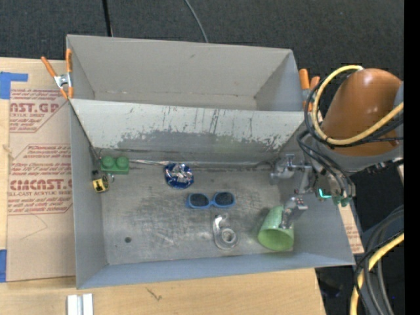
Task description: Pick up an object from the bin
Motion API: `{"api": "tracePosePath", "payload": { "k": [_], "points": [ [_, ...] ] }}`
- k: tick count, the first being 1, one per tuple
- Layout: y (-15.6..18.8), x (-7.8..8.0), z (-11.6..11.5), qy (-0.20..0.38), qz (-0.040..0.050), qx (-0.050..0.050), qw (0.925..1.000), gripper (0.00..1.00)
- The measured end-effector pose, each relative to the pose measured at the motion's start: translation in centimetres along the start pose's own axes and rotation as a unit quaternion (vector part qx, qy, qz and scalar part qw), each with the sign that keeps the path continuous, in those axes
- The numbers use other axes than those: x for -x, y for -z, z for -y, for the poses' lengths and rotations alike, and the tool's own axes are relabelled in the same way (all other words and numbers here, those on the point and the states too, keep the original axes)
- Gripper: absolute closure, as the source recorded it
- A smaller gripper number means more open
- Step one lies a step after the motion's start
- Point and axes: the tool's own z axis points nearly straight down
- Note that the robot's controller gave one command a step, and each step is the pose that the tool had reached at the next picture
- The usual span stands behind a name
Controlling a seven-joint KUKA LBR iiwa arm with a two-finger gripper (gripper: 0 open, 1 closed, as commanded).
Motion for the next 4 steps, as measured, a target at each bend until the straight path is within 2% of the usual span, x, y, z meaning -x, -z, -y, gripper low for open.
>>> {"api": "tracePosePath", "payload": {
  "k": [1, 2, 3, 4],
  "points": [
    [-11.6, -0.2, 3.7, 0.071, -0.0025, 0.000, 0.9975, 0.00],
    [-11.8, -0.4, 3.5, 0.071, -0.0058, 0.003, 0.9974, 1.00],
    [-8.9, -1.0, -0.6, 0.076, 0.0068, 0.000, 0.9971, 1.00],
    [-9.2, -1.2, -0.3, 0.074, 0.0038, 0.000, 0.9972, 0.00]
  ]
}}
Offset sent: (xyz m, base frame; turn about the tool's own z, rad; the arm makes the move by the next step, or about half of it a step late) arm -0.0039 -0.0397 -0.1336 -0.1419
